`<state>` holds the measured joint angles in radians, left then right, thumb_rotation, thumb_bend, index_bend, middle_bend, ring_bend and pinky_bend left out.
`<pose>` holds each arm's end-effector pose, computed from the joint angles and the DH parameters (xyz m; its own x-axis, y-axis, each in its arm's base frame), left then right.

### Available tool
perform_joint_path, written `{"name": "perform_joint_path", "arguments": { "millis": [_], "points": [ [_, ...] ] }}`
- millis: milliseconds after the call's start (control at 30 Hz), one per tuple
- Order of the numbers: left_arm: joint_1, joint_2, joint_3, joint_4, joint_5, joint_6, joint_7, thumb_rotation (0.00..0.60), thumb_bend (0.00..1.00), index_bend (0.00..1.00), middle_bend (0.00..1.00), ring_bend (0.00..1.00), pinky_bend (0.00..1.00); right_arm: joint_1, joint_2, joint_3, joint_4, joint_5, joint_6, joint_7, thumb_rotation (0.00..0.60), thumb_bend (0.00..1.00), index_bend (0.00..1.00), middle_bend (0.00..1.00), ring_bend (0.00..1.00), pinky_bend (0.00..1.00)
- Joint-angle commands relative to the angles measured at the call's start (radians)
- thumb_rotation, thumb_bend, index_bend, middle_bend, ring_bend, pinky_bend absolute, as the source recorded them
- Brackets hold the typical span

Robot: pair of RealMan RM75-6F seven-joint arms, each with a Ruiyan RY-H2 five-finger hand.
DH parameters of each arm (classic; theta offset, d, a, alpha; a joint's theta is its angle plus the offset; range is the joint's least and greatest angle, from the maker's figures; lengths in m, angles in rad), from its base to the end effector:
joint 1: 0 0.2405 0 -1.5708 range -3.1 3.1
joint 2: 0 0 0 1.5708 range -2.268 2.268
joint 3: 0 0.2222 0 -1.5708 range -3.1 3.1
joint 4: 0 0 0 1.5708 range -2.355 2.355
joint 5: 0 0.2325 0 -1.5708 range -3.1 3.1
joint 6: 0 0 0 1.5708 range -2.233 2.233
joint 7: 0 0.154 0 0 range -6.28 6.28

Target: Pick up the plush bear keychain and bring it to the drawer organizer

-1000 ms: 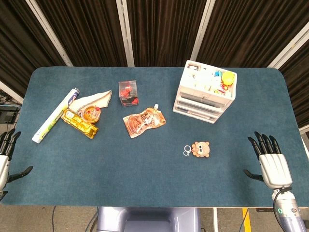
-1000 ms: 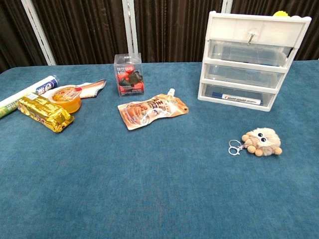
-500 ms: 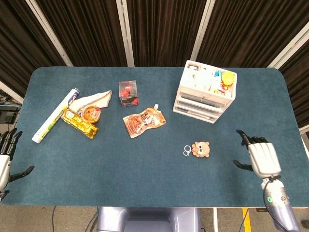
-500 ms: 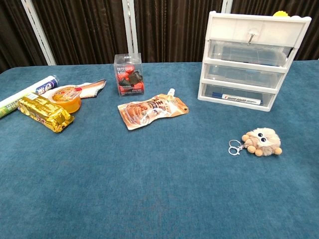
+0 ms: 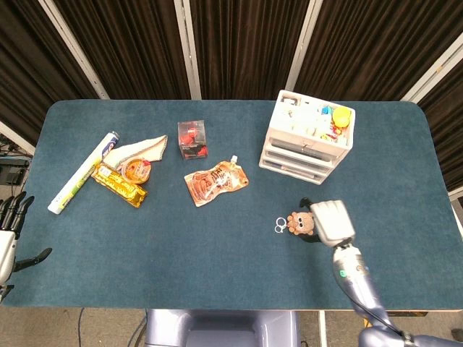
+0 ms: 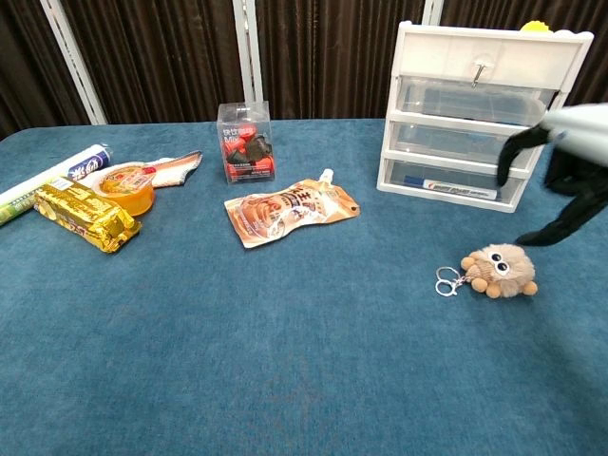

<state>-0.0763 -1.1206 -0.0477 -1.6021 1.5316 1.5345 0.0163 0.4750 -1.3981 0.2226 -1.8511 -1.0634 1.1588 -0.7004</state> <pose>-0.2857 0.1873 0.1290 0.4182 -0.0428 0.9073 0.9072 -0.0314 -0.4196 -0.1364 -0.2803 0.0130 0.4957 -0.1864 0.8482 -0.8646 -0.1982 0.4617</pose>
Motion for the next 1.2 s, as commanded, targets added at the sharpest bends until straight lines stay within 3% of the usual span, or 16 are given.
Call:
{"name": "perform_joint_path", "arguments": {
  "millis": [33,533,967,1200],
  "points": [
    [-0.001,0.002,0.001,-0.001,0.000,-0.003,-0.001,0.600,0.07,0.00,0.00,0.00,0.00,0.045,-0.087,-0.017,0.053,0.052,-0.011,-0.055,0.600,0.02,0.40,1.00,1.00,0.87],
    [-0.008,0.008,0.003,-0.011,-0.012,-0.024,-0.009,0.600,0.07,0.00,0.00,0.00,0.00,0.090,-0.251,-0.049,0.248,0.091,-0.019,-0.012,0.600,0.13,0.48,1.00,1.00,0.87],
    [-0.012,0.008,0.002,-0.016,-0.024,-0.038,-0.008,0.600,0.07,0.00,0.00,0.00,0.00,0.108,-0.313,-0.057,0.375,0.084,-0.044,0.047,0.600,0.14,0.48,1.00,1.00,0.87],
    [-0.014,0.009,0.002,-0.017,-0.029,-0.044,-0.009,0.600,0.06,0.00,0.00,0.00,0.00,0.124,-0.325,-0.057,0.403,0.109,-0.073,0.042,0.600,0.14,0.42,1.00,1.00,0.87]
  ]
}}
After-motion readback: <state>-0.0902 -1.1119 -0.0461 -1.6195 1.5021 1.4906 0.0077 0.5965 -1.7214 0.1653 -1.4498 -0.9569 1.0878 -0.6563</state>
